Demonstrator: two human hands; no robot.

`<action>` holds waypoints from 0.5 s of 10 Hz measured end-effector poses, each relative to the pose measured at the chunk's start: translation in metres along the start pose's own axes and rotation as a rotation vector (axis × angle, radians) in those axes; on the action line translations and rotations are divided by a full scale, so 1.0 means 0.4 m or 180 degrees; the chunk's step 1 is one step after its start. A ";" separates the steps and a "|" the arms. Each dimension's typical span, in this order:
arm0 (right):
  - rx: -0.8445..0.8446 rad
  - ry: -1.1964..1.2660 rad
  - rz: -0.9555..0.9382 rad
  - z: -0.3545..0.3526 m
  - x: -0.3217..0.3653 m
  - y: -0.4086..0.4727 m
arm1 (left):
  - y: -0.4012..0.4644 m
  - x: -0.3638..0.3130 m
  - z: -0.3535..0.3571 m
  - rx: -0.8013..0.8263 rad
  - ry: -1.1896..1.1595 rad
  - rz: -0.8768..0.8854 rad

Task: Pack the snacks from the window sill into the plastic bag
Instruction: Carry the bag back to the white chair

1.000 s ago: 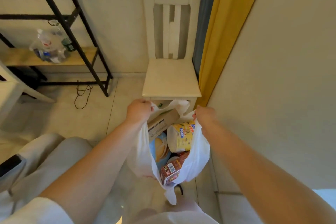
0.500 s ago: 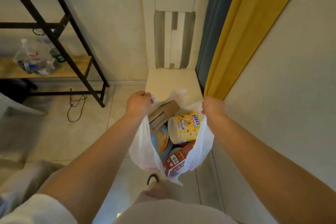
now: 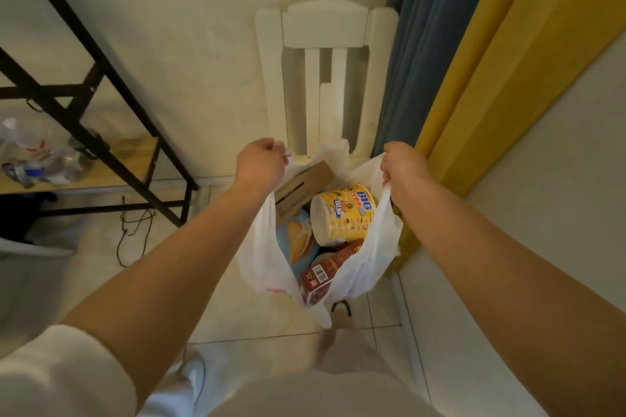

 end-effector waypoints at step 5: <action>0.0208 -0.0476 -0.0106 0.065 0.219 0.380 | 0.378 -0.127 0.141 -0.0126 -0.0118 -0.0041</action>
Point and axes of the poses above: each hand's wrist, its own y-axis towards the middle knuckle, its own z-axis out of the palm, x = y × z, the point moved 1 cm from there along y, towards the middle knuckle, and after that the axes turned 1 degree about -z, right-handed, at the moved point
